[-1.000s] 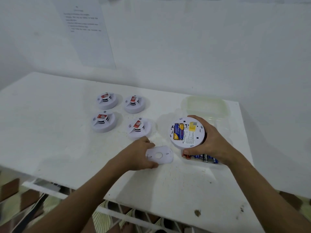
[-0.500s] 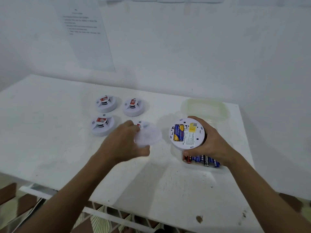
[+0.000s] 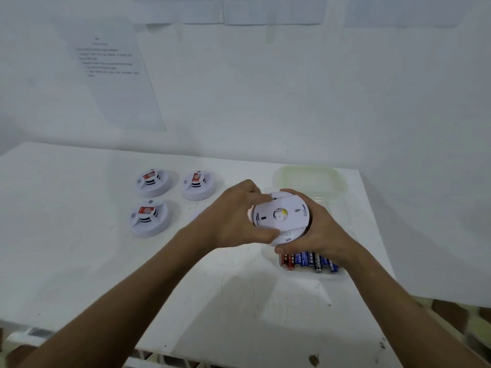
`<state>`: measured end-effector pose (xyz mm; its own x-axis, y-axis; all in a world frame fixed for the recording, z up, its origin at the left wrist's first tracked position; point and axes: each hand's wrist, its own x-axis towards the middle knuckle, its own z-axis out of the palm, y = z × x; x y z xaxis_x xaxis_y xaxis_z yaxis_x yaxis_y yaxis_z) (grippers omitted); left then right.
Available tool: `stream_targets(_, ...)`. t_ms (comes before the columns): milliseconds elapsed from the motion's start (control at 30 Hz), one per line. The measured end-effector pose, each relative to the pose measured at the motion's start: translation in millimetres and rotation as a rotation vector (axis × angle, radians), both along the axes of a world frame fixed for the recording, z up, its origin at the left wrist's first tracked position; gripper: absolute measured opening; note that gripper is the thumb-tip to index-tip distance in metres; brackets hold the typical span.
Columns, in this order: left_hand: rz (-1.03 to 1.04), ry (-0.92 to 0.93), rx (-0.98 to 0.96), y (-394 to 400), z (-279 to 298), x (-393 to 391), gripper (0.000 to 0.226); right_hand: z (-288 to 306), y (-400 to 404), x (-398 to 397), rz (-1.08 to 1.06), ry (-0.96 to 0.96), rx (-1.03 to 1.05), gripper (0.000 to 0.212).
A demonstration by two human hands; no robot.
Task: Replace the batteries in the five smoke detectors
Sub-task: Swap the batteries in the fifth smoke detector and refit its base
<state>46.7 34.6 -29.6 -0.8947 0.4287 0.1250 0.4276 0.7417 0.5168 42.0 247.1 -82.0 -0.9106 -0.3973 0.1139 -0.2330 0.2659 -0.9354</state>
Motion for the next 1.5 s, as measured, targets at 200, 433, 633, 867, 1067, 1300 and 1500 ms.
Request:
stream_targets(200,-0.022,-0.060,-0.031,-4,3,-9,0.058,-5,2,1,-0.024,-0.015,0.011,0.096)
stream_targets(433,-0.030,-0.099,-0.130,-1,1,-17,0.065,-7,-1,-1,-0.034,0.004,0.010,0.095)
stream_targets(633,-0.097,-0.150,-0.129,-4,-3,-21,0.069,0,2,-2,0.006,0.005,0.017,0.090)
stream_targets(867,-0.184,-0.138,-0.192,-9,0,-25,0.062,2,3,-3,0.053,-0.021,0.009,0.091)
stream_targets(1067,-0.216,-0.080,-0.173,-12,2,-23,0.045,3,5,-4,0.106,-0.066,-0.040,0.092)
stream_targets(1300,-0.068,-0.385,0.317,-23,-12,-15,0.095,4,0,-5,0.034,-0.070,-0.116,0.093)
stream_targets(1500,-0.071,-0.473,0.484,-27,-18,-6,0.074,8,-10,-6,-0.010,-0.004,0.010,0.100)
